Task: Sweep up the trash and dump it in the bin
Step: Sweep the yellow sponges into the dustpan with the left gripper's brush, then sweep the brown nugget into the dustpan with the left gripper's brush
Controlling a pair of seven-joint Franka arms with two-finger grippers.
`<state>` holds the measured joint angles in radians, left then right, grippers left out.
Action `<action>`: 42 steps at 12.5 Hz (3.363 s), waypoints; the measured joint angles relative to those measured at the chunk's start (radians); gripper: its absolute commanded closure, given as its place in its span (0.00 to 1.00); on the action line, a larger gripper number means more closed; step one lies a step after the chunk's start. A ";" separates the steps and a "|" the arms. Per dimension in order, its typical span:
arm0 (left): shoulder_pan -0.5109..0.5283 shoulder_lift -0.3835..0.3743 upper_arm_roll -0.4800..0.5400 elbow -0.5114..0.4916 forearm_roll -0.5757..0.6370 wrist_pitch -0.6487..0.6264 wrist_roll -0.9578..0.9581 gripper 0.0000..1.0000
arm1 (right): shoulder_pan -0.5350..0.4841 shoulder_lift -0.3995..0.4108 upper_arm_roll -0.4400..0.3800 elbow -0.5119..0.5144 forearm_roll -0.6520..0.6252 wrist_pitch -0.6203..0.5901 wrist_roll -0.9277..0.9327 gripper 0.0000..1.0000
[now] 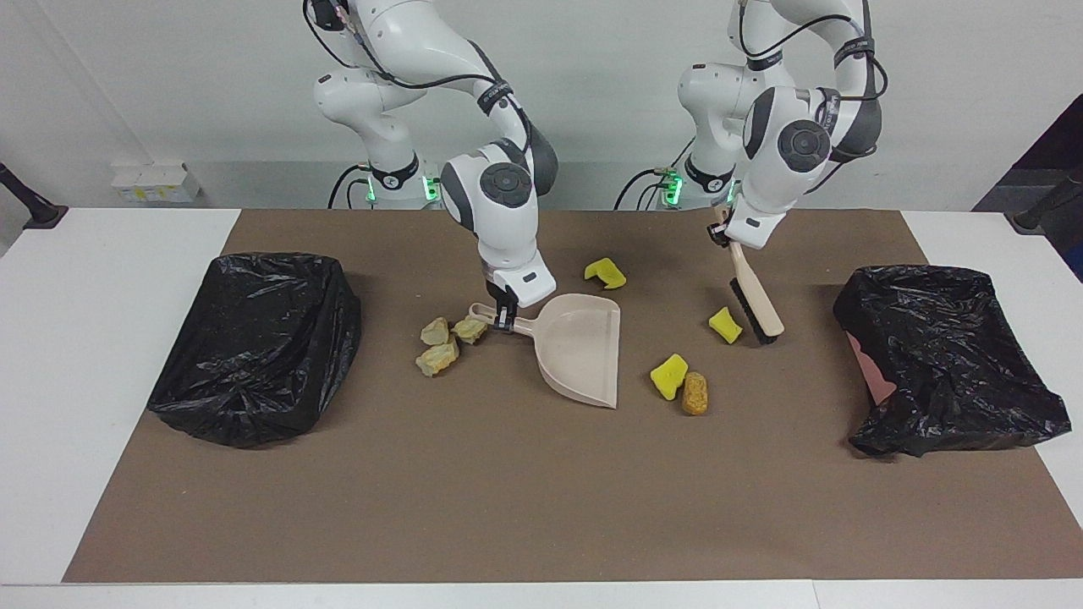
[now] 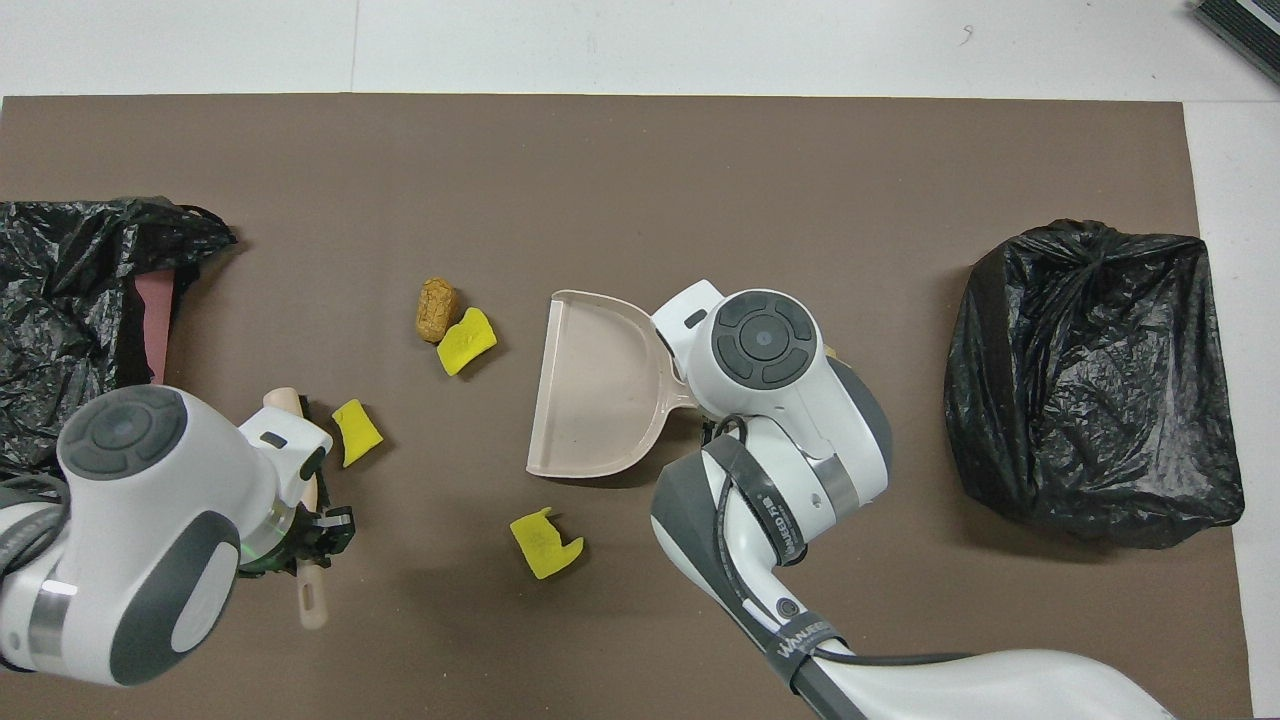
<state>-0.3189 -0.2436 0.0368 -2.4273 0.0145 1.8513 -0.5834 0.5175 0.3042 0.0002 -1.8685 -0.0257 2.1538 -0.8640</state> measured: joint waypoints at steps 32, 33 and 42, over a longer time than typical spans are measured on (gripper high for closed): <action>-0.303 0.286 -0.009 0.405 -0.099 0.061 0.351 1.00 | 0.014 0.007 0.000 0.043 0.000 -0.102 0.174 1.00; -0.289 0.288 -0.006 0.438 -0.099 0.051 0.368 1.00 | 0.014 0.007 0.000 0.043 0.000 -0.102 0.174 1.00; -0.012 0.531 0.009 0.684 0.040 0.118 0.881 1.00 | 0.032 0.005 0.002 0.043 0.000 -0.104 0.280 1.00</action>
<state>-0.3307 0.2876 0.0460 -1.7434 0.0546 1.9690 0.2973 0.5498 0.3095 0.0020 -1.8254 -0.0258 2.0493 -0.5840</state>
